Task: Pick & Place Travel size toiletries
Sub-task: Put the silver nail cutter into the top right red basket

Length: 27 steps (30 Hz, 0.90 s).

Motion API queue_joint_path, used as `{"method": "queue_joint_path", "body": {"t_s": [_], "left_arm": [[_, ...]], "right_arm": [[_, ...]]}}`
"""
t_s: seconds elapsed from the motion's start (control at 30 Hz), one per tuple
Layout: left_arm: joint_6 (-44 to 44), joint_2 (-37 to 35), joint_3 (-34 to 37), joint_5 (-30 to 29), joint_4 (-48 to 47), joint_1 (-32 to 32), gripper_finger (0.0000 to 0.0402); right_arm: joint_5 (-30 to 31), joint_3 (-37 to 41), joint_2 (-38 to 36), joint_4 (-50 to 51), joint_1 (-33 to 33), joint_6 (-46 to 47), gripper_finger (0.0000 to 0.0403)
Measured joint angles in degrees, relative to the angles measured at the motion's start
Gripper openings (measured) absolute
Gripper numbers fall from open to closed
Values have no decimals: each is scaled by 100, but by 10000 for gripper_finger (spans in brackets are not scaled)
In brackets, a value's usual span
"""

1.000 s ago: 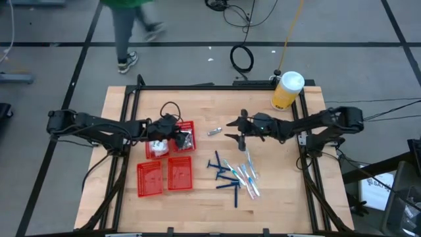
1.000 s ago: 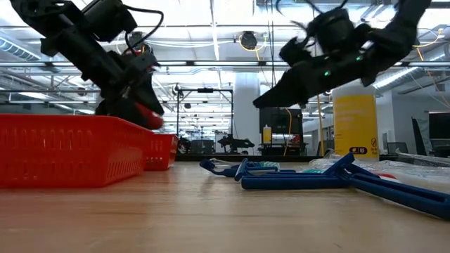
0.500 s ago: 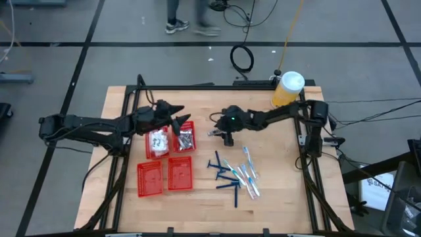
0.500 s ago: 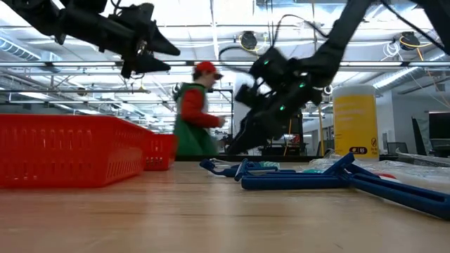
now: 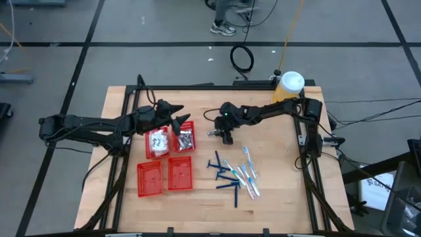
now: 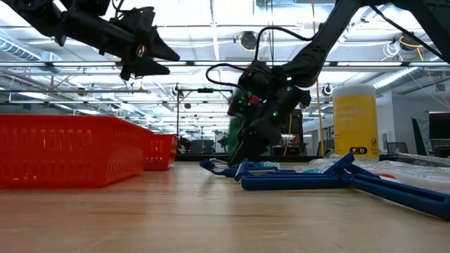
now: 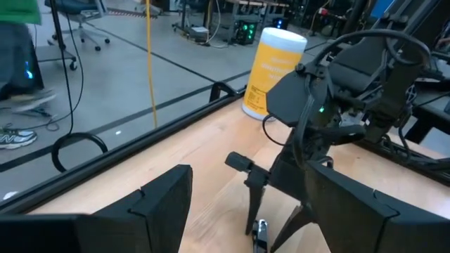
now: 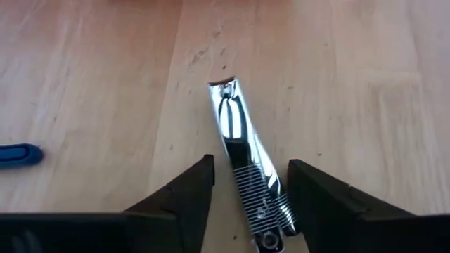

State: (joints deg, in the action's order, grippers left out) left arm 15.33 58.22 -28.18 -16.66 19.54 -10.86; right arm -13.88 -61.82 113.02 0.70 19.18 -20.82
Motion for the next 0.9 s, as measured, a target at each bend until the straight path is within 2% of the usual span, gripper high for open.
{"method": "queue_joint_path", "body": {"t_s": [0.33, 0.6, 0.9], "left_arm": [[2, 0, 0, 1, -35, -5, 271], [2, 0, 2, 1, -57, -5, 271], [5, 0, 2, 5, -66, -5, 271]], "right_arm": [[10, 17, -17, 300, -105, 33, 35], [22, 22, -75, 192, -165, 47, 34], [54, 81, -1019, 181, -357, 18, 34]]}}
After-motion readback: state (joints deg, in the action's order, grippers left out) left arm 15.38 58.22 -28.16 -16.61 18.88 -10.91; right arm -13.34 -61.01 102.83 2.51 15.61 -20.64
